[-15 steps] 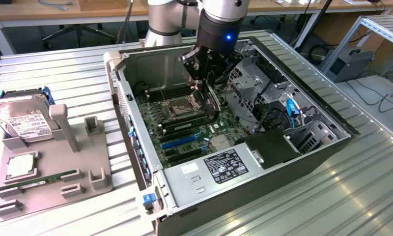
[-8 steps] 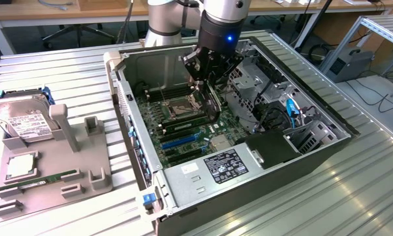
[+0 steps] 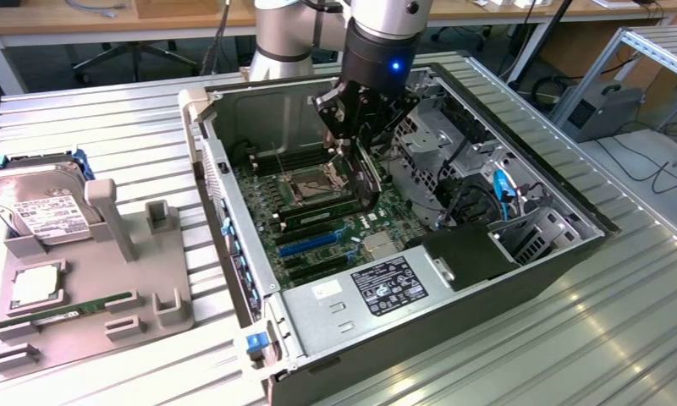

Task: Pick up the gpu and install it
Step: 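Insert the gpu into the slot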

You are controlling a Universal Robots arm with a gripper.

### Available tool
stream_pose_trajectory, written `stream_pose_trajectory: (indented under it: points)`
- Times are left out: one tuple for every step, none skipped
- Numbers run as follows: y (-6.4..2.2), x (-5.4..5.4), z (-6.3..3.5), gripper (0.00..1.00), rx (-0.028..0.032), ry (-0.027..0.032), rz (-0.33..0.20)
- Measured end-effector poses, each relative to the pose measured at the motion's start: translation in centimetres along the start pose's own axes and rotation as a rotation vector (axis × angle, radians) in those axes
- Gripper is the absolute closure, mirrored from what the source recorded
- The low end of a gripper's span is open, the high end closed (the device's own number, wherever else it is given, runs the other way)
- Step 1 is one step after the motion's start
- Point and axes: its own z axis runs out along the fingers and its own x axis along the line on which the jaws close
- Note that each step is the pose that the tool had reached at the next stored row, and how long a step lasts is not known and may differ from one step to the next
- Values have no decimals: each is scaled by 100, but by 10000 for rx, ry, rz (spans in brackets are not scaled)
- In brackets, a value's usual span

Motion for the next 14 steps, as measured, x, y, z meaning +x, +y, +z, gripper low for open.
stream_pose_trajectory:
  points:
    - [0, 0, 0, 73, 0, 0, 0]
    - [0, 0, 0, 73, 0, 0, 0]
    - [0, 0, 0, 73, 1, 1, 0]
    - [0, 0, 0, 73, 0, 0, -1]
    - [0, 0, 0, 73, 0, 0, -13]
    - [0, 0, 0, 73, 0, 1, -28]
    - [0, 0, 0, 73, -2, 1, -58]
    - [0, 0, 0, 73, -3, 2, -125]
    - [0, 0, 0, 73, -5, 4, -204]
    - [0, 0, 0, 73, -7, 5, -296]
    - [0, 0, 0, 73, -10, 7, -368]
    - [0, 0, 0, 73, -11, 7, -431]
    - [0, 0, 0, 73, -13, 9, -508]
    - [0, 0, 0, 73, -14, 10, -568]
